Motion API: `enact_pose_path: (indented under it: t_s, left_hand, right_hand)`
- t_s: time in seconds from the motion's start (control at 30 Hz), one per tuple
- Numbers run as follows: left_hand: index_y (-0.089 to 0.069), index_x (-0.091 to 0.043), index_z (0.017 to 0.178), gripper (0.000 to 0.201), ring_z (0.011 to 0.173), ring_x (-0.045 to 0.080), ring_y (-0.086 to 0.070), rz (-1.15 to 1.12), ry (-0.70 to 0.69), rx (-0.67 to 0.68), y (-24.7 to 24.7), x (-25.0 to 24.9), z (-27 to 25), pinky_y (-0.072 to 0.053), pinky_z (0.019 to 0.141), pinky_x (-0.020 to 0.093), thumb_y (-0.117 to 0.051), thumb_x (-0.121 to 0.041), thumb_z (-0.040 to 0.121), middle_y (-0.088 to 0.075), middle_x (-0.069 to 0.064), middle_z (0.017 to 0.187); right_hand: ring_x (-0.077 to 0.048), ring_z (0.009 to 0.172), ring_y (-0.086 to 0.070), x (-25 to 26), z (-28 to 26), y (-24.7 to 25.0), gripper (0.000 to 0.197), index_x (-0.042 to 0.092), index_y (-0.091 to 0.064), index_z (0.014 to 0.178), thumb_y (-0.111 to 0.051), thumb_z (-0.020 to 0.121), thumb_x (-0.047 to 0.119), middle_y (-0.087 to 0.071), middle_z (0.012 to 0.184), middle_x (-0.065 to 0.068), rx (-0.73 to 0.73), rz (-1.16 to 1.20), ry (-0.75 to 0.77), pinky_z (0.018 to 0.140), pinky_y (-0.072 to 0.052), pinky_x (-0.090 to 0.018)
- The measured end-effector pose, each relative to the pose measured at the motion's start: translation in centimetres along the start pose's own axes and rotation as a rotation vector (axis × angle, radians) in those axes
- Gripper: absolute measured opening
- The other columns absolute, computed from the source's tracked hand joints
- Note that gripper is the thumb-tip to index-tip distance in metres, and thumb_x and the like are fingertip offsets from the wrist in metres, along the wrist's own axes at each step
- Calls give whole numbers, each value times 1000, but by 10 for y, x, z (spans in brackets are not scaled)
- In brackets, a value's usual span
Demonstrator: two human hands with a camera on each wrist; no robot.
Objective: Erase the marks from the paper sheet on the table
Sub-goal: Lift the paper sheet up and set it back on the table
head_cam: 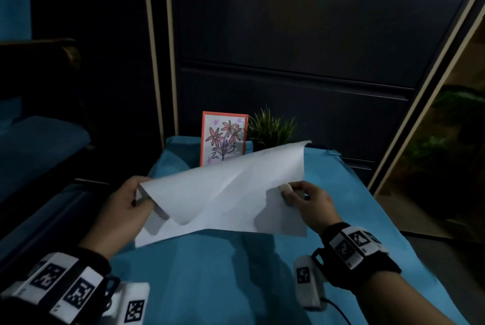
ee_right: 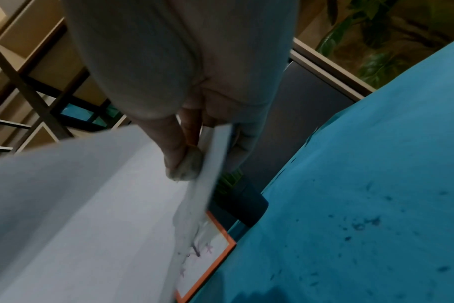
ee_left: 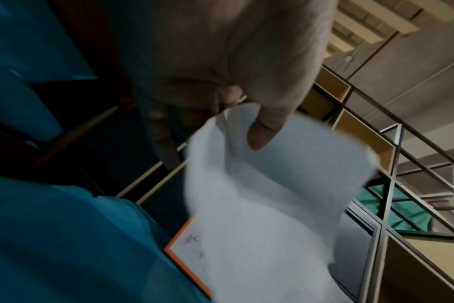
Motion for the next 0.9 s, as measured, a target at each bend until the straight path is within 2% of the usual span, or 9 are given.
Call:
enact_pose_path:
  t_s: [0.1, 0.23, 0.33, 0.43, 0.53, 0.6, 0.67, 0.77, 0.9]
  left_hand:
    - [-64, -15, 89, 13, 76, 14, -59, 36, -5, -15, 3, -1, -5, -42, 64, 26, -53, -12, 96, -66, -2, 81]
    - [-60, -1, 82, 38, 79, 31, -63, 176, -89, -105, 14, 0, -11, -46, 70, 35, -47, -33, 97, -65, 14, 74]
    - [-63, -24, 92, 34, 82, 6, -64, 154, -219, -183, 20, -10, -25, -47, 72, 18, -43, -51, 96, -68, -13, 79]
    - [-66, -24, 94, 46, 74, -9, -61, 206, -377, -224, 16, -27, -41, -42, 63, 5, -36, -59, 90, -67, -21, 79]
    - [-66, -44, 95, 18, 77, -14, -62, 64, -326, -194, 5, -19, -42, -45, 70, 5, -49, -49, 95, -70, -23, 86]
    - [-64, -56, 89, 30, 82, -13, -63, -45, -241, -115, -6, -17, -42, -46, 73, 3, -56, -27, 92, -71, -24, 91]
    - [-64, -47, 90, 32, 81, -8, -65, -25, -182, -140, -8, -11, -41, -47, 70, 5, -54, -17, 92, -71, -21, 85]
    - [-54, -14, 110, 15, 85, 24, -63, 19, -97, -249, 3, -6, -39, -43, 69, 28, -52, -12, 95, -63, -9, 82]
    - [-39, -4, 132, 37, 89, 23, -54, 46, 63, -186, 4, 16, -41, -35, 78, 30, -47, 1, 96, -58, 4, 102]
  right_hand:
    - [-3, 73, -55, 7, 2, -13, 21, 17, -68, 96, -64, 88, 36, -63, 83, 8, 39, 19, -5, 56, -42, -10]
    - [-5, 74, -55, 17, 7, -30, 17, 20, -67, 95, -63, 88, 35, -62, 83, 9, 99, -19, 18, 57, -43, -11]
    - [3, 70, -52, 21, 11, -40, 10, 19, -66, 91, -64, 89, 28, -61, 79, 10, 82, -30, 57, 53, -41, -4]
    - [0, 74, -54, 22, 15, -40, 8, 15, -70, 89, -69, 86, 22, -66, 87, 2, 10, -33, 110, 60, -40, -2]
    - [-1, 77, -55, 16, 15, -31, 12, 15, -72, 91, -70, 84, 25, -66, 93, 0, -53, -38, 109, 62, -40, -1]
    - [-4, 79, -57, 6, 12, -25, 14, 15, -71, 92, -71, 84, 27, -66, 94, 0, -79, 8, 73, 62, -40, -4]
    - [-12, 85, -59, -6, 12, -18, 12, 21, -69, 90, -71, 84, 31, -65, 97, -1, -106, 4, 35, 69, -41, -14]
    - [-17, 88, -60, -21, 15, -16, 13, 22, -69, 89, -70, 84, 33, -65, 101, -5, -78, -82, 3, 74, -41, -20]
    - [-11, 93, -48, -13, 10, -4, 18, 11, -71, 93, -70, 85, 27, -49, 107, -2, -177, -181, 110, 83, -33, -12]
Point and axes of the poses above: each hand's wrist, its own z-axis towards the middle knuckle, its own y-axis out of the back of the hand, x = y × z, the point moved 7 cm from there along z, towards the middle knuckle
